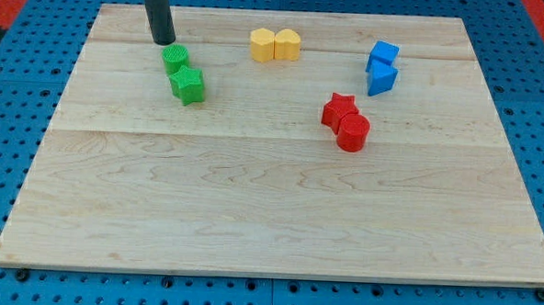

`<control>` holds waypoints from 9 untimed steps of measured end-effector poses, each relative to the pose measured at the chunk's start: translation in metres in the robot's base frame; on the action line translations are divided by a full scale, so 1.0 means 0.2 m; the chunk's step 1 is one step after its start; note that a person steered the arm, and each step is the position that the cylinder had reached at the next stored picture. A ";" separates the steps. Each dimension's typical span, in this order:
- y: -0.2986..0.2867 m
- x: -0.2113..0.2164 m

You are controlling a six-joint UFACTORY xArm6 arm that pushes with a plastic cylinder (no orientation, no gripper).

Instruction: Place the green circle into the green star

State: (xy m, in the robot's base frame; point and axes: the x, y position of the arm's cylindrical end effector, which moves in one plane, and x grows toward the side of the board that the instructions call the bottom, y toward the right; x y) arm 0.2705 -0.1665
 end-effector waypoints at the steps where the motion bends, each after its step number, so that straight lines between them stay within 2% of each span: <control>1: 0.02 0.06; 3: 0.02 0.07; 9: 0.02 0.31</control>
State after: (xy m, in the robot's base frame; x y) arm 0.3319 -0.1632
